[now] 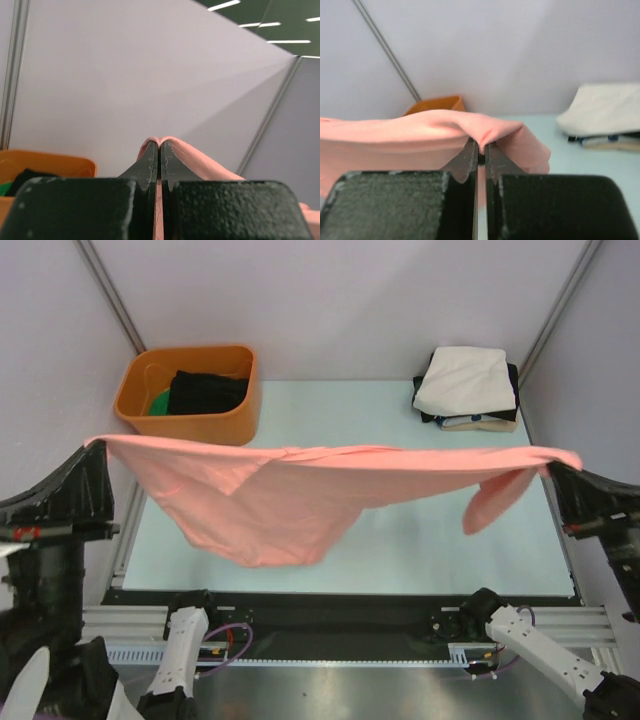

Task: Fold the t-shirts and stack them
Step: Flatten the tshirt out

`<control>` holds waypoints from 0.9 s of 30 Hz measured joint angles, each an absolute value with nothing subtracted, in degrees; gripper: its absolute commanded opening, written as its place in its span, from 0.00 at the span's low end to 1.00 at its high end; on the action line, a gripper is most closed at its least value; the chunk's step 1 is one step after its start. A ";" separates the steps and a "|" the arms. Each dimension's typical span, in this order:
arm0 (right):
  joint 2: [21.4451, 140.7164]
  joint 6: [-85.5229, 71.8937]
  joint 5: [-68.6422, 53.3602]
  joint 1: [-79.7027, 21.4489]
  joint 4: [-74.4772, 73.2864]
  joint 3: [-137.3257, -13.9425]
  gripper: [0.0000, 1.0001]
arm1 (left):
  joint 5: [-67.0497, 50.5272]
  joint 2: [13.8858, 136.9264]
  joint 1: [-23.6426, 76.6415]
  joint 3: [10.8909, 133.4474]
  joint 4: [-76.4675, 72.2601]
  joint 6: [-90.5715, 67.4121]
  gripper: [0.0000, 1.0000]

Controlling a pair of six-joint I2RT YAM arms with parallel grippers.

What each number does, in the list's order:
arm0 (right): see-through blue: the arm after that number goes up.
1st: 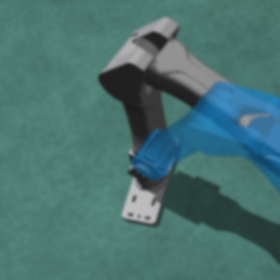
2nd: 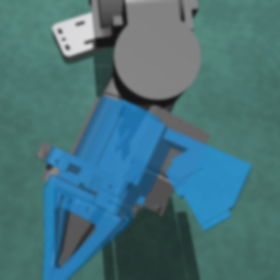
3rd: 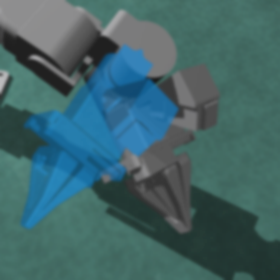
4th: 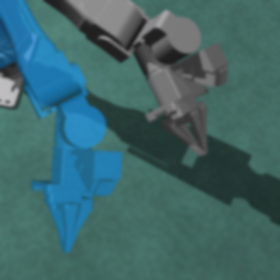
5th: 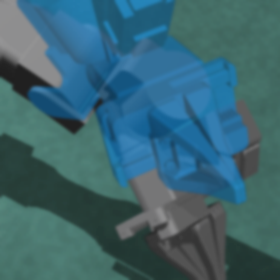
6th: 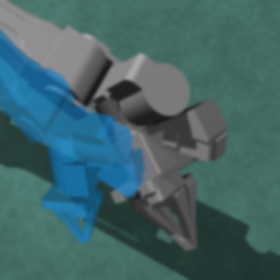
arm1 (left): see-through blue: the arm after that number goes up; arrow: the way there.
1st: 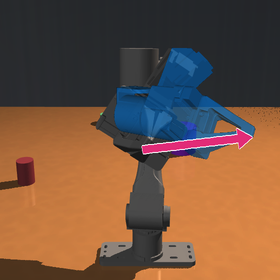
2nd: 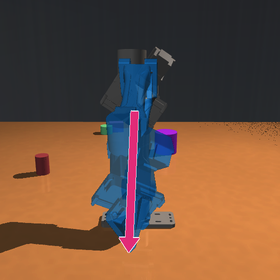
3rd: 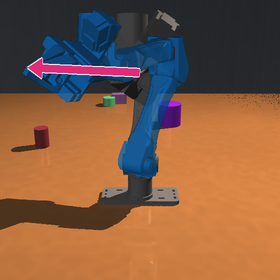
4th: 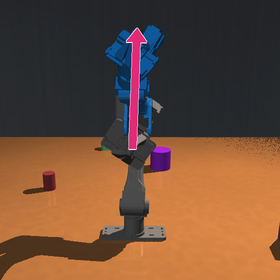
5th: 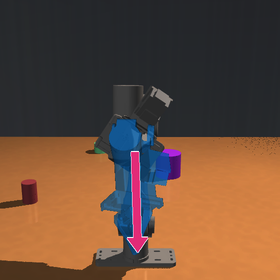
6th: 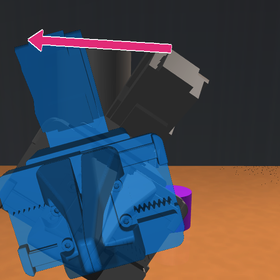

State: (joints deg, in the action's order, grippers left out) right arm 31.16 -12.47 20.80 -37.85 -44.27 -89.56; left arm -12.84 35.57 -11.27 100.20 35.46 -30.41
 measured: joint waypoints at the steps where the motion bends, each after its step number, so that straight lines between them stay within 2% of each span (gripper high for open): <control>1: 29.89 -10.81 19.99 -37.45 -43.40 -90.02 0.00 | -12.84 35.57 -10.96 101.78 35.22 -30.35 0.00; 5: 26.70 -5.69 17.74 -36.12 -39.11 -90.13 0.00 | -14.17 37.32 -10.46 109.54 34.44 -30.30 0.00; 10: 28.73 0.69 17.58 -36.62 -31.90 -88.84 0.00 | -16.97 42.54 -10.39 114.78 29.91 -30.37 0.00; 17: 39.48 18.13 29.63 -49.23 -7.25 -77.87 0.00 | -19.84 55.13 -10.39 109.93 17.72 -30.70 0.00; 18: 41.15 20.23 31.27 -49.43 -3.33 -75.46 0.10 | -20.10 57.30 -10.39 108.22 15.92 -31.00 0.01; 19: 43.40 21.74 32.36 -48.38 -0.40 -73.01 0.32 | -20.40 60.36 -10.39 106.41 14.94 -31.27 0.11; 20: 45.65 20.88 32.27 -45.93 0.27 -71.59 0.69 | -20.93 64.36 -10.24 105.45 15.09 -31.38 0.31; 21: 48.60 17.76 30.52 -39.90 -0.73 -70.94 0.99 | -21.39 69.54 -9.80 106.34 16.75 -30.52 0.67; 23: 54.39 11.22 25.91 -27.16 -4.91 -70.94 1.00 | -21.19 82.06 -8.10 114.37 24.95 -28.51 0.85; 25: 58.89 2.92 22.61 -16.84 -9.98 -68.97 1.00 | -18.98 95.88 -4.93 123.09 32.77 -24.93 0.98; 26: 59.46 0.21 22.22 -14.39 -12.14 -67.22 1.00 | -17.39 100.05 -3.14 122.74 35.59 -23.42 1.00; 27: 59.13 -3.01 21.50 -12.78 -14.52 -64.42 1.00 | -15.92 102.00 -1.19 114.45 37.50 -21.61 1.00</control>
